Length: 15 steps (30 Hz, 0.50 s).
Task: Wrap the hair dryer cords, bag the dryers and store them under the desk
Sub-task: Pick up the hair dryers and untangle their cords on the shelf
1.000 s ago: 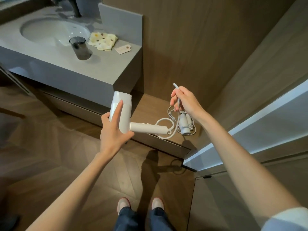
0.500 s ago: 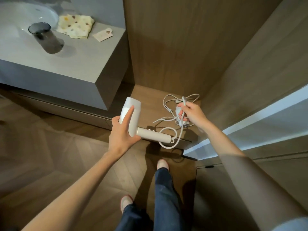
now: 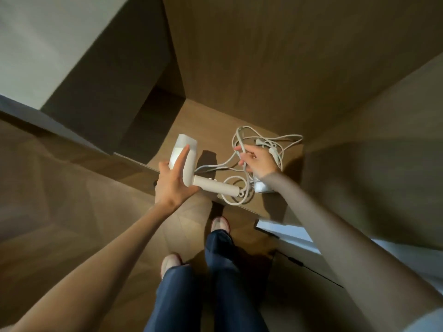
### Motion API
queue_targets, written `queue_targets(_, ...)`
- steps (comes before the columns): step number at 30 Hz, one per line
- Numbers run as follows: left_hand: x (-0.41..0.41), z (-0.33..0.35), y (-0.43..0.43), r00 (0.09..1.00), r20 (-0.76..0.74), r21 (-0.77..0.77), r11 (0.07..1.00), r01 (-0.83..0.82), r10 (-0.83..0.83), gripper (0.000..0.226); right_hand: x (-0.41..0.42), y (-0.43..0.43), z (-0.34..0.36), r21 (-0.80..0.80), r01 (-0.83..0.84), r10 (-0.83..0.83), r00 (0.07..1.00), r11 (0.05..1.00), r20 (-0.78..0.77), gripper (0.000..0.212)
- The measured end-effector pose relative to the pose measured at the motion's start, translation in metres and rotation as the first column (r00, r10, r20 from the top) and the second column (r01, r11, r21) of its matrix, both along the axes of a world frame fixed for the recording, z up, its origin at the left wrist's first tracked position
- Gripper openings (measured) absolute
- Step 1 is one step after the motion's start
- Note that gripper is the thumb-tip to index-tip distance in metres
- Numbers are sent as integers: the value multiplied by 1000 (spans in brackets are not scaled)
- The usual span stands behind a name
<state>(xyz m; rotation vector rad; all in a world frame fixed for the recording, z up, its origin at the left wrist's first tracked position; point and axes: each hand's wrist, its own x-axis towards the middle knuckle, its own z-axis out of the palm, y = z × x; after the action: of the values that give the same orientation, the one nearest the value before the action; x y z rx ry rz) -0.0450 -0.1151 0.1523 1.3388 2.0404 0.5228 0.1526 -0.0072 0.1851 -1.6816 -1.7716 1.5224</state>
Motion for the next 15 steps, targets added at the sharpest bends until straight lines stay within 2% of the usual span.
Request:
queue_targets(5, -5, -59, 28, 999, 8, -40, 998, -50, 51, 105, -5, 26, -60, -25, -8, 7, 1000, 1000, -16, 26)
queue_targets(7, -9, -104, 46, 997, 8, -61, 995, -73, 73, 106, -11, 42, -111, -36, 3, -3, 1000, 999, -3, 27)
queue_targets(15, -23, -157, 66, 995, 68, -51, 996, -72, 75, 105, -26, 49, -166, 43, -98, 95, 992, 994, 82, 34)
